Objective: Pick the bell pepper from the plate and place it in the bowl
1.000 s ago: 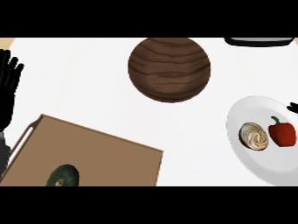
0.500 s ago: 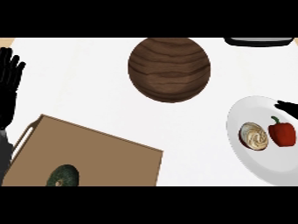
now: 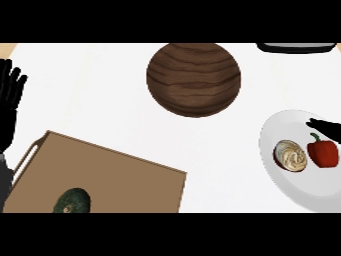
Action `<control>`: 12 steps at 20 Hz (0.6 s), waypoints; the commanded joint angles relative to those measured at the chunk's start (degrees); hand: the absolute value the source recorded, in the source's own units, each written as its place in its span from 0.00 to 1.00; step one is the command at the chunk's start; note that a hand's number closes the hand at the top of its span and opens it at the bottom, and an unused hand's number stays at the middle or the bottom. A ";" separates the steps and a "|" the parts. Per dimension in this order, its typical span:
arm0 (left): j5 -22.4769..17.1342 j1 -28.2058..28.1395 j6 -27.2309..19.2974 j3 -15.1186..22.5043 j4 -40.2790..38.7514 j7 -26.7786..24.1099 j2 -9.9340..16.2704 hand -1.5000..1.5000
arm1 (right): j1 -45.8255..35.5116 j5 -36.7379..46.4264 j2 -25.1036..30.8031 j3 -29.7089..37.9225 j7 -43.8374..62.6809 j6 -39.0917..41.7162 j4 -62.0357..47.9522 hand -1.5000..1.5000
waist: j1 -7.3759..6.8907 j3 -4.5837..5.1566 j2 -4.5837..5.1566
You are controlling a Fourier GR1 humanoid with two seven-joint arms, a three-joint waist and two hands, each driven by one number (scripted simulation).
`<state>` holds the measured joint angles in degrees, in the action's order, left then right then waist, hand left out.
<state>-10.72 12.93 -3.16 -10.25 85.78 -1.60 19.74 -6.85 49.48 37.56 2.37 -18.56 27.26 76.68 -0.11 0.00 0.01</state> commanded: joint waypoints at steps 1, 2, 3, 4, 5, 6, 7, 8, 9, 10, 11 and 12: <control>1.58 1.87 0.00 0.23 -3.02 -1.64 -1.65 0.50 | -2.82 3.23 -3.30 -0.89 2.46 -0.01 -2.38 0.00 | 0.08 0.01 0.02; 1.31 -0.23 0.28 -0.47 -0.05 -0.59 -1.14 0.50 | 0.09 4.28 -3.65 -1.01 -0.12 -3.03 -3.64 0.00 | 0.05 0.00 -0.01; 2.63 2.63 -1.96 0.48 0.17 2.24 -1.74 0.50 | -4.03 2.72 -2.97 0.44 1.73 1.86 -3.28 0.00 | 0.05 0.00 -0.01; 2.19 2.60 -1.08 -0.24 0.01 2.16 -1.41 0.50 | -0.97 4.75 -3.19 -0.13 1.48 -0.44 -1.95 0.00 | 0.15 0.00 -0.03; 3.53 2.66 -2.40 1.27 -0.59 1.31 -3.03 0.50 | -2.21 4.88 -3.09 0.58 -0.05 -2.06 -7.32 0.00 | 0.07 -0.01 0.02; 1.91 2.39 -0.01 -0.91 -0.44 1.34 -0.34 0.50 | 0.00 6.73 -2.35 -0.04 -2.77 -6.19 -9.84 0.00 | 0.02 -0.02 0.03; 3.95 1.83 -1.41 1.25 -2.08 -2.05 -3.63 0.50 | -4.45 5.12 -2.28 2.08 -0.19 -1.96 -10.34 0.00 | 0.02 0.00 0.04; 1.78 1.70 0.27 -0.74 -1.09 -0.10 -2.20 0.50 | -6.39 6.61 -3.24 1.32 0.33 -2.38 -11.84 0.00 | -0.10 0.00 0.02; 0.37 3.33 1.21 -2.45 0.75 4.44 0.63 0.50 | -3.33 7.26 -3.56 0.79 -1.08 -4.65 -11.50 0.00 | -0.03 -0.01 -0.01; 2.18 3.43 0.45 -1.49 -3.47 -0.60 -1.64 0.50 | -6.54 8.85 -5.73 -0.09 0.02 -6.43 -15.21 0.00 | -0.07 -0.01 0.06; 2.47 3.00 -0.08 -0.82 -1.22 1.31 -1.75 0.50 | -3.72 7.87 -0.05 2.47 -6.02 -6.75 -16.01 0.00 | 0.04 -0.01 0.03; 1.35 -1.04 2.20 -2.21 0.40 -0.37 -1.38 0.50 | -5.50 8.35 -3.24 1.27 -1.94 -4.31 -12.36 0.00 | -0.06 0.00 -0.02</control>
<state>-8.85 14.70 -2.75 -11.30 84.95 -1.00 18.31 -11.01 56.31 34.78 3.40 -20.16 23.10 65.31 -0.12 0.00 0.02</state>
